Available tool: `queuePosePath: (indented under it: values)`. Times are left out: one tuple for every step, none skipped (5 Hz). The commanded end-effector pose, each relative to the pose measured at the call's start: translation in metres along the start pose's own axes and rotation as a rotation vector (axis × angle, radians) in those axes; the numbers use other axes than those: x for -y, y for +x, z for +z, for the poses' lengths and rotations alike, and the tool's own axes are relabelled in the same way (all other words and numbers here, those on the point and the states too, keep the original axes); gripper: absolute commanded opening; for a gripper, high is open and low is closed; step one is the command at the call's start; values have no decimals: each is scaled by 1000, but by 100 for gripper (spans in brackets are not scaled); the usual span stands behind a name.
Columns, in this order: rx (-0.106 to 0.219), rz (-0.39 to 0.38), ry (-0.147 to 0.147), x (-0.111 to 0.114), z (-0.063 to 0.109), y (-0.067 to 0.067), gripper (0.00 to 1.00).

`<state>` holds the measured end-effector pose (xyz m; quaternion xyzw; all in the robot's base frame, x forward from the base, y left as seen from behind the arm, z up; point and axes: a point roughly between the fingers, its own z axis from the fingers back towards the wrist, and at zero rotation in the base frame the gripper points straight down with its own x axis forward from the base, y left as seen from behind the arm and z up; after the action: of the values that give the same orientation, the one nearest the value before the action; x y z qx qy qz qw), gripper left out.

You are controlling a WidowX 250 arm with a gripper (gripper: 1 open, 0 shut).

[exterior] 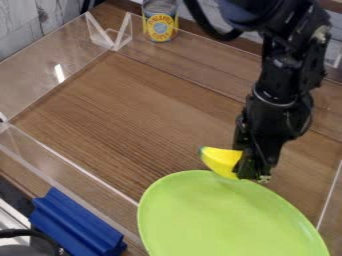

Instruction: Put the banana in the green plate

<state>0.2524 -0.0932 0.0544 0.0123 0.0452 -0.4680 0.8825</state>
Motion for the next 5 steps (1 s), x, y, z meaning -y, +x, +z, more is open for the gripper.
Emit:
queuePosePath:
  values:
    - [45,12,37,6,17,-3,0]
    - [52,23,40,16,16,-10,0]
    - [58,30,41,23,12,-15,0]
    - [61,27,38,28,13,-19,0]
    - [65,28,40,30,10,-21,100]
